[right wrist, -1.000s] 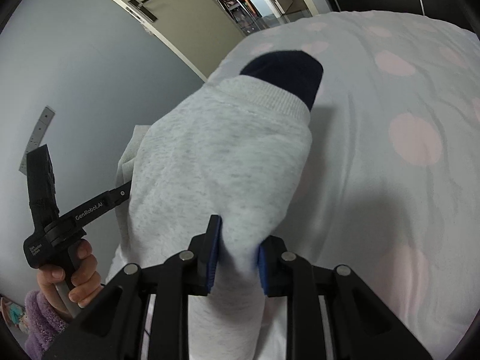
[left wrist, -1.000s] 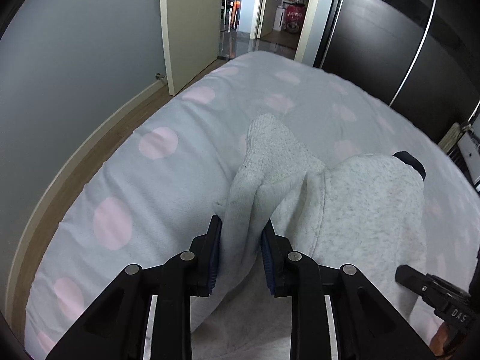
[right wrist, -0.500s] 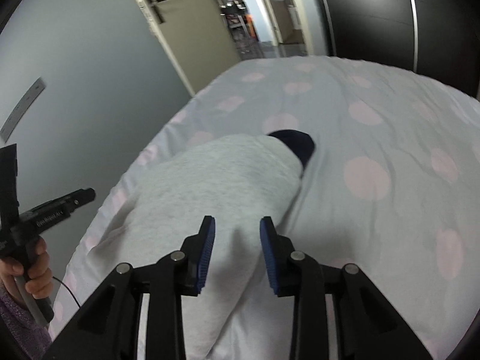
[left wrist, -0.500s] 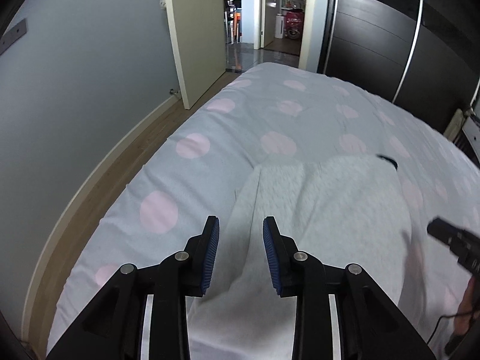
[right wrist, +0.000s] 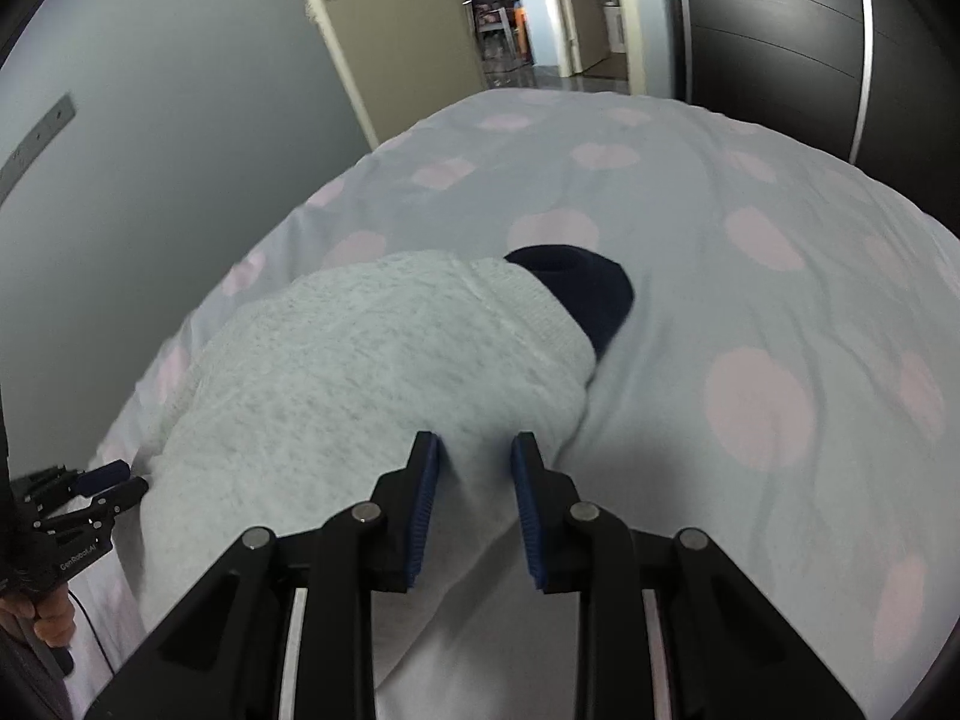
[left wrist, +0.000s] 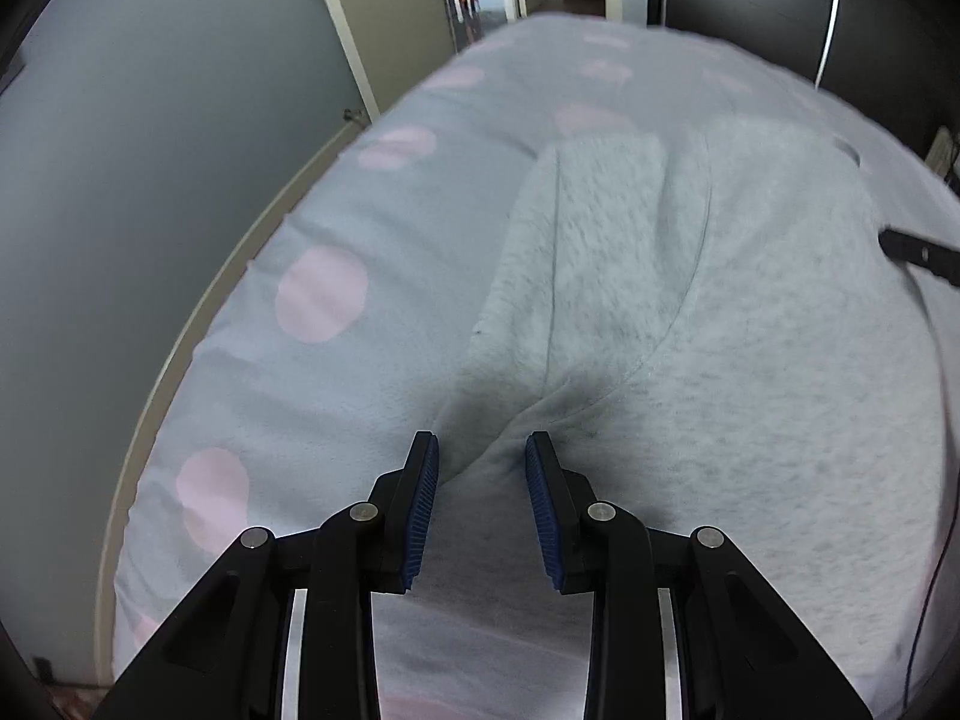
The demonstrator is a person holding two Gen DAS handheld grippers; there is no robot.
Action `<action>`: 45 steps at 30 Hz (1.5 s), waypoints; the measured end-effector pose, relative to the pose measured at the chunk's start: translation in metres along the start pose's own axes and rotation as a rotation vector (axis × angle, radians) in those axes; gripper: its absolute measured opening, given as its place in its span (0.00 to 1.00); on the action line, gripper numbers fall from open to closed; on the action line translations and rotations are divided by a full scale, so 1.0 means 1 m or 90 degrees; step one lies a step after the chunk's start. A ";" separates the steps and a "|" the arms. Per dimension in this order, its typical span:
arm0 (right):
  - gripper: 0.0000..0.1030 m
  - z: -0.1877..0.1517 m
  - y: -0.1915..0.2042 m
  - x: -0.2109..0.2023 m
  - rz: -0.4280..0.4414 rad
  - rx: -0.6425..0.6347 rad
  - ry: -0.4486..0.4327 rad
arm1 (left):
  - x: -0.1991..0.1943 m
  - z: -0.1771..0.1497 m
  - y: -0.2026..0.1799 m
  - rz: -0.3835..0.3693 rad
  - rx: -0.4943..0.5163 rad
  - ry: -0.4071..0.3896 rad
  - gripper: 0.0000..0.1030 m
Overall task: Fold clothes
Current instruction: 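Lower the folded sweatshirt onto the bed and open both tools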
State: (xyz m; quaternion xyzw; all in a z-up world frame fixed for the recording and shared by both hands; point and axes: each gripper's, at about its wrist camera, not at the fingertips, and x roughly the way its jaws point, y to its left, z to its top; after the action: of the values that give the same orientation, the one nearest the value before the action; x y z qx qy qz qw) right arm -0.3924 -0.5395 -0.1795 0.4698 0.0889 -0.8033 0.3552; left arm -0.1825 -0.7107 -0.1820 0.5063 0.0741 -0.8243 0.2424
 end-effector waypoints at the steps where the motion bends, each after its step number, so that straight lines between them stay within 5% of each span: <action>1: 0.24 0.000 -0.002 0.013 -0.003 -0.002 0.025 | 0.004 0.000 -0.001 0.001 0.004 0.004 0.31; 9: 0.26 -0.003 -0.007 0.030 -0.019 0.000 0.051 | 0.024 0.000 -0.007 0.012 0.028 0.030 0.31; 13: 0.26 -0.007 0.008 -0.006 -0.048 -0.015 0.018 | -0.010 -0.001 0.000 0.011 0.014 -0.005 0.31; 20: 0.26 -0.063 0.066 -0.064 0.024 -0.101 -0.004 | -0.073 -0.025 -0.020 -0.001 0.064 -0.055 0.31; 26: 0.26 -0.098 0.078 -0.030 0.006 -0.113 0.067 | -0.028 -0.037 -0.013 0.039 0.040 0.018 0.31; 34: 0.25 -0.114 0.076 -0.022 -0.001 -0.097 0.055 | -0.004 -0.046 -0.008 0.052 0.020 0.050 0.30; 38: 0.26 -0.109 0.074 -0.033 0.011 -0.081 0.069 | -0.030 -0.049 -0.016 0.082 0.041 0.026 0.31; 45: 0.29 -0.121 0.078 -0.084 0.034 -0.078 0.032 | -0.094 -0.057 -0.026 0.054 0.032 -0.018 0.34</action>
State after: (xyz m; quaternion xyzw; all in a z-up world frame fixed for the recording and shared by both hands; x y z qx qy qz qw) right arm -0.2315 -0.4980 -0.1615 0.4690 0.1346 -0.7747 0.4021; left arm -0.1141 -0.6369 -0.1301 0.5035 0.0281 -0.8217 0.2655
